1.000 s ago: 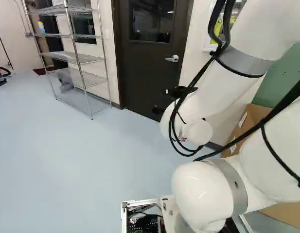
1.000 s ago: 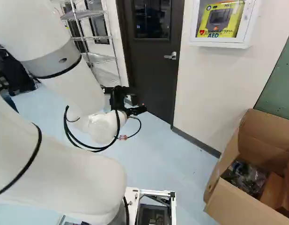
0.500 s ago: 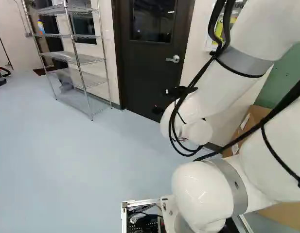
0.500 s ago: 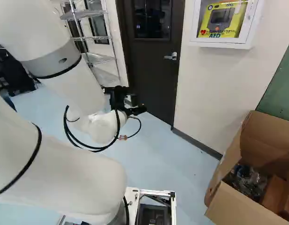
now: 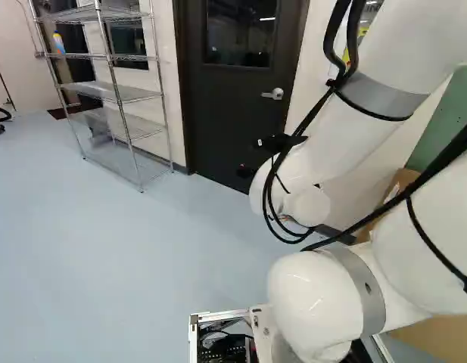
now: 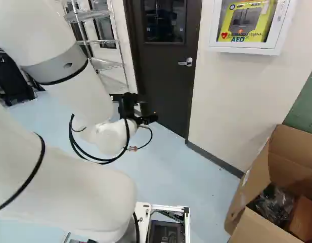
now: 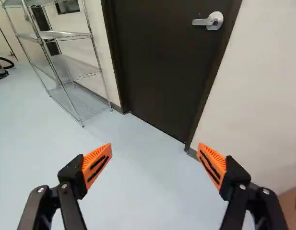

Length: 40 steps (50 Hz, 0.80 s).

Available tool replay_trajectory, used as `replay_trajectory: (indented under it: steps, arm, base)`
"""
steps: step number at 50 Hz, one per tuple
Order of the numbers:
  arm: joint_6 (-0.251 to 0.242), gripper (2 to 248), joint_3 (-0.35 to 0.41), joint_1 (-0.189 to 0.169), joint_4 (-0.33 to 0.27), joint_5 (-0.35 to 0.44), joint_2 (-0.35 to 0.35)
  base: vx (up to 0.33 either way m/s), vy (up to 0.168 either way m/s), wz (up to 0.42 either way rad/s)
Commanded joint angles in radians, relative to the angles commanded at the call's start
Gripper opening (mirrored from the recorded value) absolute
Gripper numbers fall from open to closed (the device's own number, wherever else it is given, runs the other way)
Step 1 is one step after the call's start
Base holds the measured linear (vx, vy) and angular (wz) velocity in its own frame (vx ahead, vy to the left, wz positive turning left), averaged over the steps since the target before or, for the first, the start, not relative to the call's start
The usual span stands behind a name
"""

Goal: Open the door and move inside

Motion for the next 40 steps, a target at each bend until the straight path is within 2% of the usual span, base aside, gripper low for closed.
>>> replay_trajectory:
  steps: [40]
  arm:
    - [0.0, 247, 0.0, 0.0, 0.0, 0.0, 0.0]
  base:
    - [0.189, 0.057, -0.024]
